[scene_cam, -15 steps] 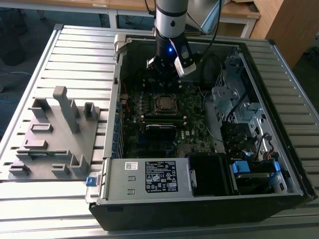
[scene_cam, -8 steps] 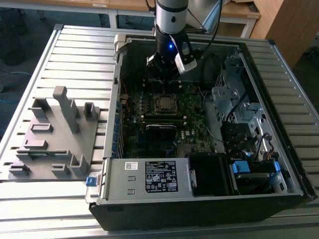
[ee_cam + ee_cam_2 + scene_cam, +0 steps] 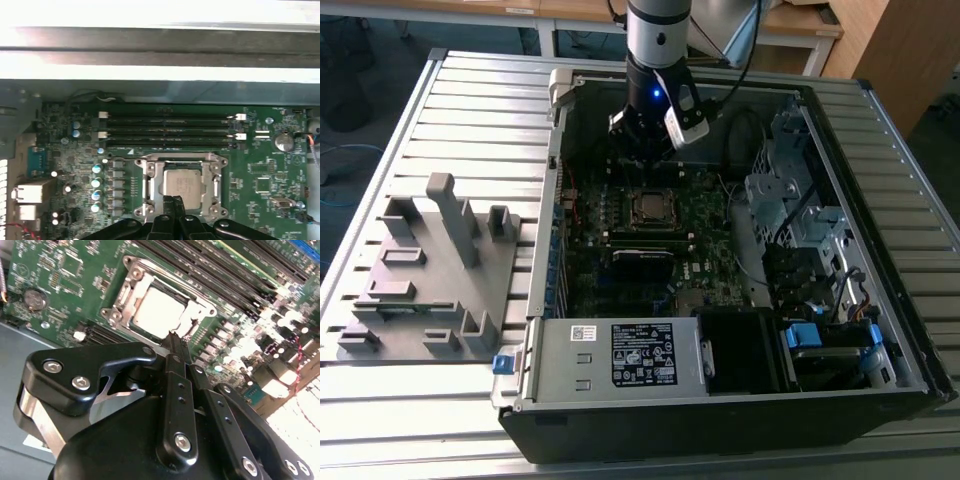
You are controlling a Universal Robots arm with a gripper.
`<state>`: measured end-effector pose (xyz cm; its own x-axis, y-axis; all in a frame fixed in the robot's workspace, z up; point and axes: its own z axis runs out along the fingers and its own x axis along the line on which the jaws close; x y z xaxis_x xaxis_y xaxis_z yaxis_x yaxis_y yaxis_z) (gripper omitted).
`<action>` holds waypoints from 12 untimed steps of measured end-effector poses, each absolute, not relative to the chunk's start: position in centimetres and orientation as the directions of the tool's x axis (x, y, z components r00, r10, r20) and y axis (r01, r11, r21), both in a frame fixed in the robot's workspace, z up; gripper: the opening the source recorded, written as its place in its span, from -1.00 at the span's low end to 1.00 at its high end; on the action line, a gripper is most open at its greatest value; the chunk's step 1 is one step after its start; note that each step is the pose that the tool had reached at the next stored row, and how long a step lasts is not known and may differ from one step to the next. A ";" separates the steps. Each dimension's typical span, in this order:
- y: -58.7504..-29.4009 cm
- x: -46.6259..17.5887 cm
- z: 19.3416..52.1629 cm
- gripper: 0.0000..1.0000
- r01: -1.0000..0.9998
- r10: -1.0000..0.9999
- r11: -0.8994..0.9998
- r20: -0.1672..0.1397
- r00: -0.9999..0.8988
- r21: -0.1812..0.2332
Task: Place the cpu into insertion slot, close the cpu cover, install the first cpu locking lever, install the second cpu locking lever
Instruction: 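Install the first cpu locking lever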
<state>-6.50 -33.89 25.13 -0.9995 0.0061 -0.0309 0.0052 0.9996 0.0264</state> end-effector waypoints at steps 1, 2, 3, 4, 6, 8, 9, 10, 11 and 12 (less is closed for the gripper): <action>-33.9 -6.8 25.1 -0.80 0.005 0.006 1.000 -0.031 -1.000 0.027; -33.9 -7.1 25.1 -0.80 0.005 0.006 1.000 -0.031 -0.999 0.027; -33.9 -7.4 25.1 -0.80 0.005 0.006 1.000 -0.031 -0.999 0.028; -33.9 -7.7 25.1 -0.80 0.005 0.006 1.000 -0.031 -0.999 0.028; -33.9 -8.2 25.0 -0.80 0.005 0.006 1.000 -0.032 -0.999 0.029; -33.9 -8.8 25.0 -0.80 0.005 0.006 1.000 -0.032 -0.999 0.029; -33.9 -9.0 25.0 -0.80 0.005 0.006 1.000 -0.033 -0.999 0.029; -33.9 -9.1 25.0 -0.80 0.005 0.006 1.000 -0.033 -0.999 0.029; -33.9 -9.1 25.0 -0.80 0.005 0.006 1.000 -0.033 -0.999 0.029; -33.9 -9.1 25.0 -0.80 0.005 0.006 1.000 -0.033 -0.999 0.029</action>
<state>-9.12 -33.89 25.03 -0.9994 0.0060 -0.0330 0.0051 0.9996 0.0288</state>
